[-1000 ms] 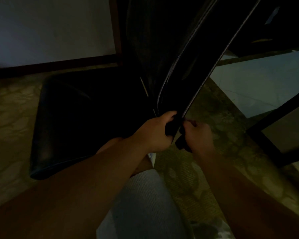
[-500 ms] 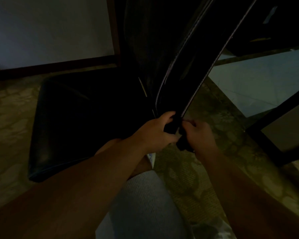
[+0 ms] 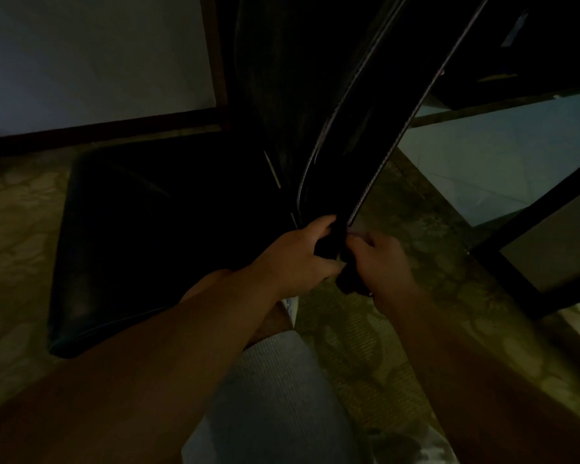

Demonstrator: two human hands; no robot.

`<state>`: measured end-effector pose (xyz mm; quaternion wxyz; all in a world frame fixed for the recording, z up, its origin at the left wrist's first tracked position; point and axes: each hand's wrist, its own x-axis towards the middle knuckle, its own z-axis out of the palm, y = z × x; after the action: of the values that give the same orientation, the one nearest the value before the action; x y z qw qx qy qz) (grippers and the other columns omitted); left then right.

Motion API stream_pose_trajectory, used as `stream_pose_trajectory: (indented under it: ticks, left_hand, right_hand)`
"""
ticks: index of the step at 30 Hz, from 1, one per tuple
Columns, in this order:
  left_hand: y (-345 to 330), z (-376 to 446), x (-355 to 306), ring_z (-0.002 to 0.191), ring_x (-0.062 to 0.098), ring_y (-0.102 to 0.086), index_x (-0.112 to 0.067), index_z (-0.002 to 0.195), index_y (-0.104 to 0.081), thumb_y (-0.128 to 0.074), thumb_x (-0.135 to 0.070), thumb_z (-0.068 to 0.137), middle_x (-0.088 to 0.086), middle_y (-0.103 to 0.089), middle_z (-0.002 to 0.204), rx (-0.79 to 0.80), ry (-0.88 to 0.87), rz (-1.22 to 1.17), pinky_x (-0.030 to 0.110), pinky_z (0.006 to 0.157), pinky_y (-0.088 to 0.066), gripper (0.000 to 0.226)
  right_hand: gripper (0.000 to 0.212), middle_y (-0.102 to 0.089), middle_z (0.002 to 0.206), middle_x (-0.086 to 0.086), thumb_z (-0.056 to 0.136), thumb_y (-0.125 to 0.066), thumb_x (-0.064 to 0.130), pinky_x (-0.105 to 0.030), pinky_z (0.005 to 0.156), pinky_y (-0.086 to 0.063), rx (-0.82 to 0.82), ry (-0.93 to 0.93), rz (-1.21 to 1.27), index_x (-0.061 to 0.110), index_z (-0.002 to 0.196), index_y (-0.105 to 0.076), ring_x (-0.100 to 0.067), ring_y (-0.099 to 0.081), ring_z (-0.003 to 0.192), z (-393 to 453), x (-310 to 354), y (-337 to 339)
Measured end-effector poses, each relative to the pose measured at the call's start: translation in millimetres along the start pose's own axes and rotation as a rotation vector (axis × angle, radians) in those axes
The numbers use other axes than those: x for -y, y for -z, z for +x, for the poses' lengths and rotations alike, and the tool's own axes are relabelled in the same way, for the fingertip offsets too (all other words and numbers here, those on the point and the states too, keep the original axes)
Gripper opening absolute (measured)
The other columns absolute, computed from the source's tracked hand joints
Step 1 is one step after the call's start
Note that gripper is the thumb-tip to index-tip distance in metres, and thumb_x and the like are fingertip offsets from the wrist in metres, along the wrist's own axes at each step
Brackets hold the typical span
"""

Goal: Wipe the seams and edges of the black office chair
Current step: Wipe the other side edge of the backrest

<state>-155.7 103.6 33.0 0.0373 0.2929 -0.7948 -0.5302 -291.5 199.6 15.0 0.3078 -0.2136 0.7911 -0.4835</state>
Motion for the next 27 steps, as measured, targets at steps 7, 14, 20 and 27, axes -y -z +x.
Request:
stream_pose_trajectory:
  ticks: [7, 14, 20, 27]
  left_hand:
    - [3, -4, 0, 0.128, 0.001, -0.044, -0.04, 0.16, -0.016, -0.07, -0.023, 0.09, -0.009, -0.036, 0.161, -0.002, -0.024, 0.011, 0.006, 0.089, -0.034, 0.09]
    - [0, -6, -7, 0.133, 0.003, -0.04, -0.04, 0.16, -0.013, -0.071, -0.017, 0.089, -0.005, -0.032, 0.162, 0.016, -0.012, -0.028, 0.01, 0.093, -0.034, 0.095]
    - [0, -2, -12, 0.099, -0.012, -0.047, -0.042, 0.16, -0.014, -0.072, -0.016, 0.09, -0.005, -0.031, 0.162, 0.008, 0.0, -0.109, -0.005, 0.068, -0.038, 0.095]
    - [5, -1, -24, 0.143, 0.015, -0.037, -0.039, 0.159, -0.02, -0.07, -0.01, 0.088, 0.002, -0.033, 0.162, 0.01, 0.062, -0.15, 0.022, 0.097, -0.037, 0.092]
  right_hand:
    - [0.02, -0.072, 0.088, -0.009, 0.092, -0.059, 0.03, -0.033, 0.061, -0.05, 0.049, 0.023, -0.067, 0.02, 0.104, -0.071, -0.023, -0.067, 0.074, -2, 5, -7]
    - [0.013, -0.07, 0.087, -0.006, 0.094, -0.057, 0.03, -0.04, 0.068, -0.057, 0.049, 0.058, -0.119, 0.021, 0.099, -0.065, -0.025, -0.069, 0.08, -7, 4, -9]
    - [0.01, -0.069, 0.098, -0.002, 0.092, -0.058, 0.026, -0.049, 0.082, -0.058, 0.02, 0.044, -0.013, 0.028, 0.102, -0.06, -0.023, -0.069, 0.089, -2, 14, 1]
    - [0.017, -0.069, 0.098, -0.007, 0.096, -0.055, 0.021, -0.033, 0.065, -0.053, 0.108, 0.059, -0.048, 0.02, 0.111, -0.063, -0.022, -0.067, 0.081, -5, 19, 2]
